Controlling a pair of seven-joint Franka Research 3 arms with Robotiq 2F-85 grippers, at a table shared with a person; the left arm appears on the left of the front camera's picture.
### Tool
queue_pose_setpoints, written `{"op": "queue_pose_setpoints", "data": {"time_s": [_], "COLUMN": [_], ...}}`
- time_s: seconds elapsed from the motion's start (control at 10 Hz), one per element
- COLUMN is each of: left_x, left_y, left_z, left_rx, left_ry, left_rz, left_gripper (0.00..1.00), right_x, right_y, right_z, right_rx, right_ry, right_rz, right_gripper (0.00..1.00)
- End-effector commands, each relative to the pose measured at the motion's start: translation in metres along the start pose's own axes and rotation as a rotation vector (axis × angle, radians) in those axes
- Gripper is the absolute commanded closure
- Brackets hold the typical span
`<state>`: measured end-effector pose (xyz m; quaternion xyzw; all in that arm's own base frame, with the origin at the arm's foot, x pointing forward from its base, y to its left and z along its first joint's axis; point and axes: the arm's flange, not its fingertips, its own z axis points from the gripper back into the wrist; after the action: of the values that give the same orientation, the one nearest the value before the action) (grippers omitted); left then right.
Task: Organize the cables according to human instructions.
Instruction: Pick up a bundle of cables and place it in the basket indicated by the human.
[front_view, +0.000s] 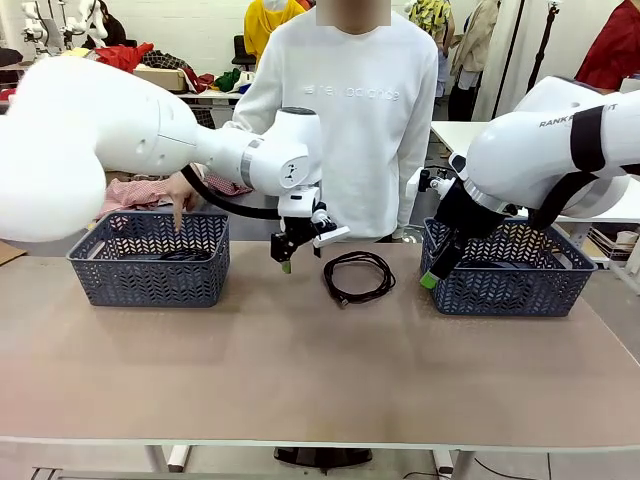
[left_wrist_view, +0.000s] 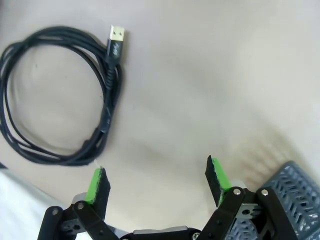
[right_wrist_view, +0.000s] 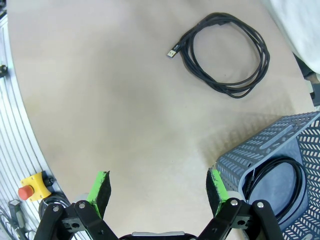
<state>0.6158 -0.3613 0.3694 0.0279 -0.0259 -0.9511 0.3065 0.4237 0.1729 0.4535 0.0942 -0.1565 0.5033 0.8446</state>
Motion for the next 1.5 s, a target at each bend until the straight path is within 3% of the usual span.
{"op": "queue_pose_setpoints", "data": {"time_s": [0.0, 0.4, 0.6, 0.7, 1.1, 1.2, 1.4], "left_x": [-0.006, 0.001, 0.001, 0.009, 0.008, 0.012, 0.015], "left_y": [0.023, 0.045, 0.041, 0.038, 0.039, 0.04, 0.043], "left_z": [0.001, -0.013, -0.005, -0.019, -0.019, -0.025, -0.033], "left_rx": [-0.022, -0.038, -0.022, -0.019, -0.018, -0.007, 0.001], "left_ry": [-0.014, -0.033, -0.019, -0.044, -0.041, -0.007, -0.02], "left_rz": [-0.097, -0.186, -0.075, -0.158, -0.14, -0.223, -0.265], "left_gripper": [0.0, 0.0, 0.0, 0.0, 0.0, 0.0, 0.0], "right_x": [0.0, 0.0, 0.0, 0.0, 0.0, 0.0, 0.0], "right_y": [0.001, 0.001, 0.001, 0.001, 0.001, 0.001, 0.001], "right_z": [0.0, 0.0, 0.0, 0.0, 0.0, 0.0, 0.0], "right_rx": [-0.002, -0.002, -0.002, -0.002, -0.002, -0.002, -0.002], "right_ry": [-0.002, -0.002, -0.002, -0.002, -0.002, -0.002, -0.002], "right_rz": [-0.007, -0.007, -0.007, -0.007, -0.007, -0.007, -0.007], "right_gripper": [0.0, 0.0, 0.0, 0.0, 0.0, 0.0, 0.0]}}
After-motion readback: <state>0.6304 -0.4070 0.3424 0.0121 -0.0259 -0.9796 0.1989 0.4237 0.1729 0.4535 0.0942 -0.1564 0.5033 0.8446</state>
